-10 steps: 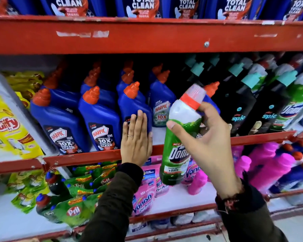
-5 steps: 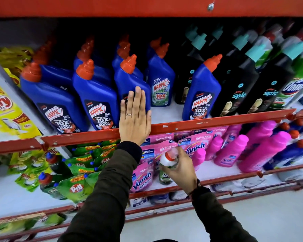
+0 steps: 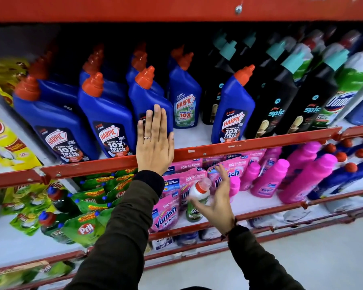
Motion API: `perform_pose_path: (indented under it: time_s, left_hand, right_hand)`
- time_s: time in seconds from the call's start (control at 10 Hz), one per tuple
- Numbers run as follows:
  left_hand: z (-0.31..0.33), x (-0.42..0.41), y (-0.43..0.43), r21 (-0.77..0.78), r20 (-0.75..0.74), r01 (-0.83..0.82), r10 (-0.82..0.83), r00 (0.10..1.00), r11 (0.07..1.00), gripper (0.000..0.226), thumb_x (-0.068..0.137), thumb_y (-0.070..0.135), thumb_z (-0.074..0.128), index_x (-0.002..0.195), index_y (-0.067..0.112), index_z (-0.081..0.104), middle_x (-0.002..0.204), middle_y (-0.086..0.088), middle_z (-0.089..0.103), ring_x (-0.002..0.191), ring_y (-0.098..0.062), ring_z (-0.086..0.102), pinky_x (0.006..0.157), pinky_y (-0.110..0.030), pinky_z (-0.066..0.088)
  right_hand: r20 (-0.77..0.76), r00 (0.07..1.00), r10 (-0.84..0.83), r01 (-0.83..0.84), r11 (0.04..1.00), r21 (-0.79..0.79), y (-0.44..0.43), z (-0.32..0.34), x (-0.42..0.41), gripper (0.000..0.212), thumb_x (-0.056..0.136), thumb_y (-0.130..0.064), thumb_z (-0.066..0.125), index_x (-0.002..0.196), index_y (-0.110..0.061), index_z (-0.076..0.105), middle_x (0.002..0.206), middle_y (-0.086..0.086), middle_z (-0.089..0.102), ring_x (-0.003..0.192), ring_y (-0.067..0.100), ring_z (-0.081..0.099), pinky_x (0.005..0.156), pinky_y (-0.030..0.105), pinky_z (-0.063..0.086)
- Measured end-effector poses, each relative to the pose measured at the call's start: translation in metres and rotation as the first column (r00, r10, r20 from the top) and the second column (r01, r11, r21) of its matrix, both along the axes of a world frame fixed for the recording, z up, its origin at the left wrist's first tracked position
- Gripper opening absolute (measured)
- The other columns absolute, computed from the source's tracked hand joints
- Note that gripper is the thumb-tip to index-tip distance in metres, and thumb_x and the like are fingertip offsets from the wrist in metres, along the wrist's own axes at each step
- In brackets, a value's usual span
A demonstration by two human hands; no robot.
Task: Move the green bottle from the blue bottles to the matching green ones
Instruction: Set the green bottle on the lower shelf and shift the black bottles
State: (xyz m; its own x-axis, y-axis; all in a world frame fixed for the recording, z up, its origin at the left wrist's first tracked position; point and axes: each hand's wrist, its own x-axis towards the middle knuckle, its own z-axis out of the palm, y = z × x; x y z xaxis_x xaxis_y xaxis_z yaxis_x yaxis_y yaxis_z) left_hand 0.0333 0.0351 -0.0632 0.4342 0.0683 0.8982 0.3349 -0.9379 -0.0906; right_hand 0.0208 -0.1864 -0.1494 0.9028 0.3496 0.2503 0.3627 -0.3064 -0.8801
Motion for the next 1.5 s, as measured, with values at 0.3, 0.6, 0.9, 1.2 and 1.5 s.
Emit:
perform_pose_path:
  time_s: [0.3,0.6,0.9,1.2,1.5]
  left_hand:
    - [0.002,0.0,0.0,-0.024,0.02,0.053,-0.052,0.998,0.998,0.084,0.104,0.03,0.039,0.163,0.006,-0.015,0.17,-0.007,-0.026,0.159,-0.019,-0.022,0.131,-0.039,-0.012]
    - [0.001,0.002,0.002,-0.015,0.038,0.089,-0.089,0.995,0.996,0.082,0.101,0.026,0.037,0.165,0.006,-0.01,0.172,-0.008,-0.018,0.161,-0.021,-0.014,0.131,-0.039,-0.01]
    - [-0.001,0.002,0.003,-0.021,0.036,0.112,-0.111,0.993,0.994,0.081,0.101,0.025,0.037,0.165,0.006,-0.008,0.173,-0.008,-0.015,0.161,-0.021,-0.012,0.131,-0.039,-0.009]
    - [0.0,0.0,0.002,-0.023,0.034,0.111,-0.11,0.993,0.994,0.08,0.102,0.025,0.037,0.165,0.006,-0.009,0.173,-0.008,-0.016,0.161,-0.021,-0.013,0.131,-0.039,-0.01]
    - [-0.003,0.002,0.004,-0.02,0.027,0.09,-0.089,0.996,0.996,0.078,0.103,0.026,0.035,0.165,0.005,-0.007,0.173,-0.01,-0.015,0.161,-0.023,-0.013,0.131,-0.04,-0.01]
  right_hand:
    - [0.445,0.804,-0.395,0.312,0.917,0.249,0.024,0.182,0.062,0.079,0.092,-0.032,0.078,0.152,0.003,0.04,0.154,0.019,0.045,0.147,0.022,0.04,0.125,0.023,0.028]
    - [0.399,0.872,-0.282,0.299,0.954,0.019,0.031,0.221,0.071,0.041,0.085,-0.033,0.083,0.115,-0.008,0.068,0.111,0.01,0.073,0.106,0.032,0.069,0.094,0.047,0.055]
    - [0.439,0.87,-0.223,0.243,0.97,0.013,0.072,0.225,0.049,0.051,0.08,-0.048,0.086,0.114,-0.014,0.071,0.108,0.003,0.077,0.103,0.024,0.071,0.092,0.045,0.058]
    - [0.435,0.878,-0.199,0.255,0.964,-0.074,0.078,0.215,0.055,0.061,0.081,-0.057,0.082,0.124,-0.016,0.068,0.118,0.0,0.075,0.113,0.021,0.068,0.096,0.042,0.056]
    - [0.502,0.762,-0.41,0.24,0.898,0.368,0.039,0.225,0.054,0.046,0.101,-0.029,0.065,0.139,-0.004,0.059,0.14,0.008,0.064,0.133,0.02,0.059,0.117,0.033,0.045]
